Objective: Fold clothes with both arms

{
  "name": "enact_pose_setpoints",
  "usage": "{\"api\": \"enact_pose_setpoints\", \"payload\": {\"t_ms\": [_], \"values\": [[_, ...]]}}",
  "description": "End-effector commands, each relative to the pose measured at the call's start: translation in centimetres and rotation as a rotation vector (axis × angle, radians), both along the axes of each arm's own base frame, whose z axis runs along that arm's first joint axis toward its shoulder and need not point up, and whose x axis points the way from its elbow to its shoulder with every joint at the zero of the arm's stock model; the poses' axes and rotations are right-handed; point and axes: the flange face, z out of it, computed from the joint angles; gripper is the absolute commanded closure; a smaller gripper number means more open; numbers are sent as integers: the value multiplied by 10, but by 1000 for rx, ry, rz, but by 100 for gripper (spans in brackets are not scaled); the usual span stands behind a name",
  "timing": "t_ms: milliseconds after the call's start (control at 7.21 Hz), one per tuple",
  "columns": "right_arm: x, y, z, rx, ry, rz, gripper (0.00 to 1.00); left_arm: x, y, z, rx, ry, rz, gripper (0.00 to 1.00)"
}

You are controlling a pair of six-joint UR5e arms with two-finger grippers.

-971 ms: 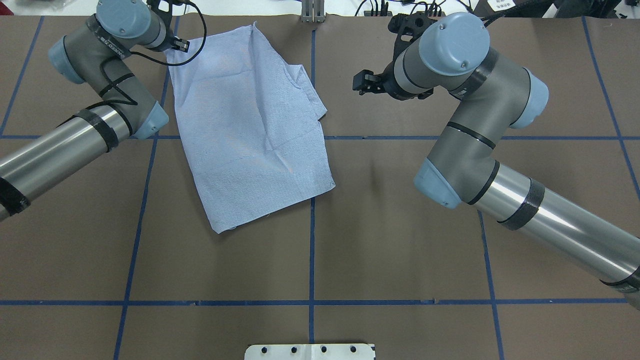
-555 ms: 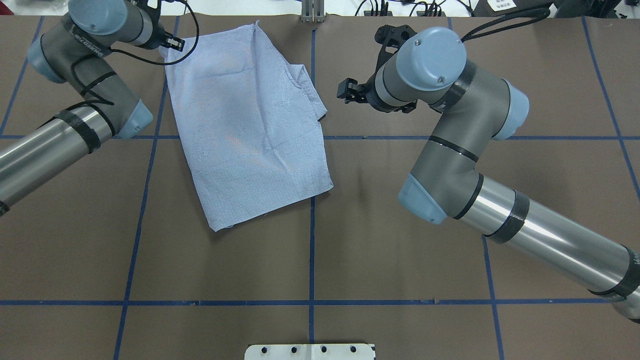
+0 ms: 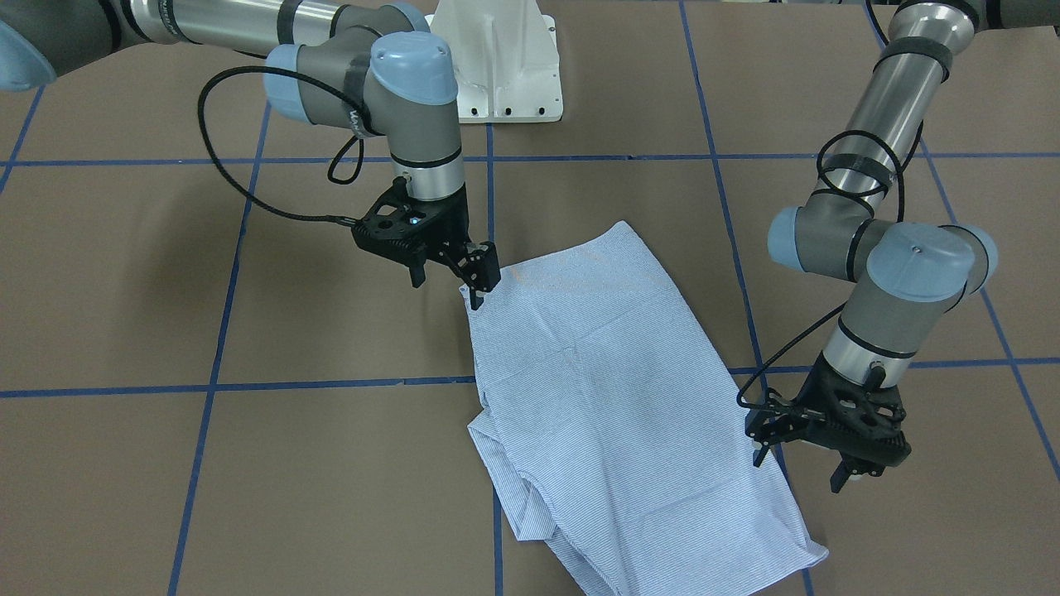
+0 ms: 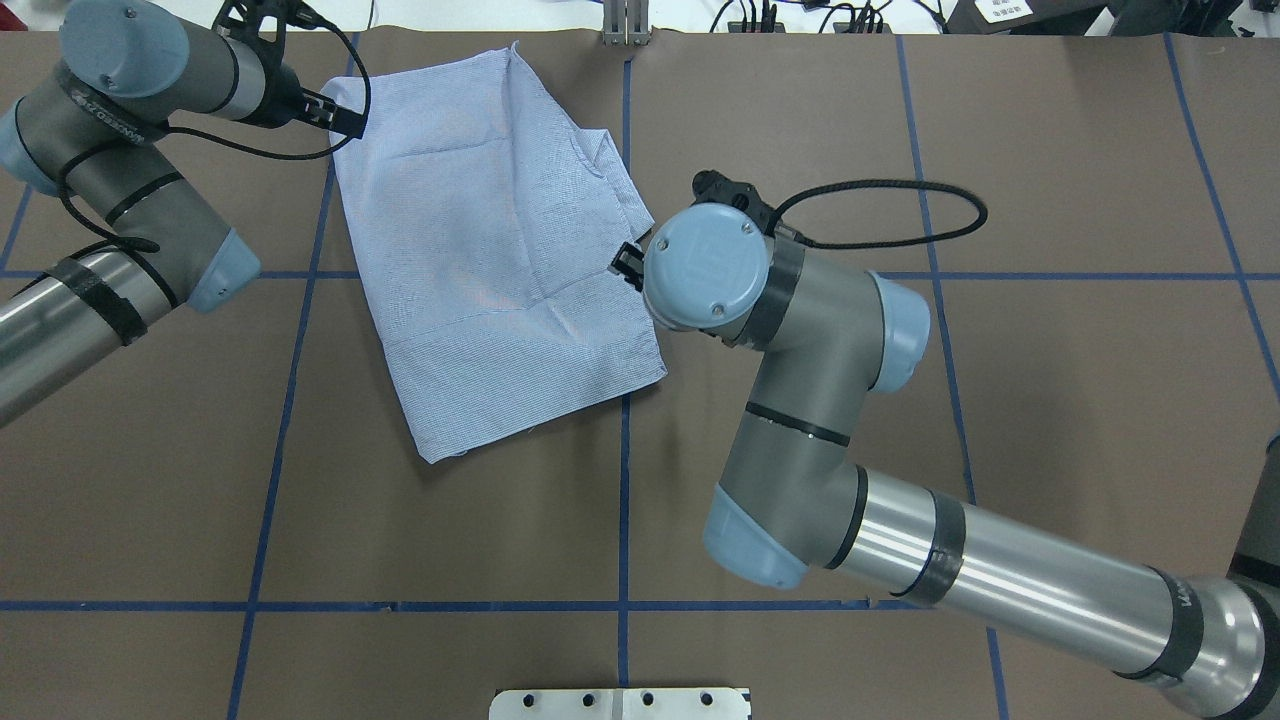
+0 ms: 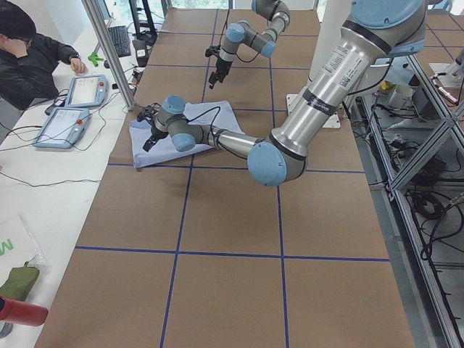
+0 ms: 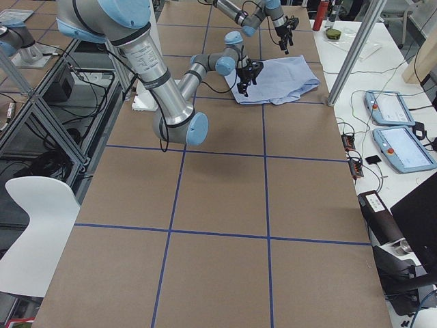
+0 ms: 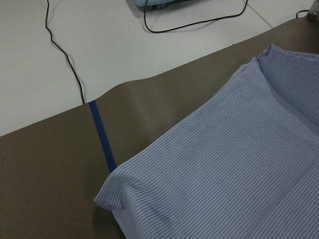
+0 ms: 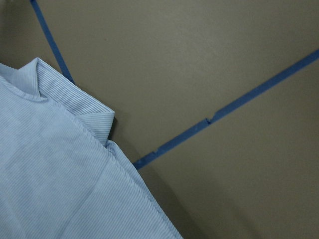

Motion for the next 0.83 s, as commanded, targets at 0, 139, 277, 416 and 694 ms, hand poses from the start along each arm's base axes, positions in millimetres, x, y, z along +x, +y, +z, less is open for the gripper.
{"api": "enact_pose_setpoints", "payload": {"t_ms": [0, 139, 277, 416, 694], "values": [[-35, 31, 12, -31, 14, 22, 3, 0, 2, -4, 7, 7, 2, 0], [-46, 25, 19, -16, 12, 36, 3, 0, 2, -3, 5, 7, 1, 0], [-59, 18, 29, -1, -5, 46, 3, 0, 2, -3, 4, 7, 0, 0], [-67, 14, 34, -4, 10, 50, 4, 0, 2, -3, 4, 7, 0, 0], [-83, 7, 25, -13, 17, 71, 13, -3, 6, 2, 2, 6, 0, 0]]}}
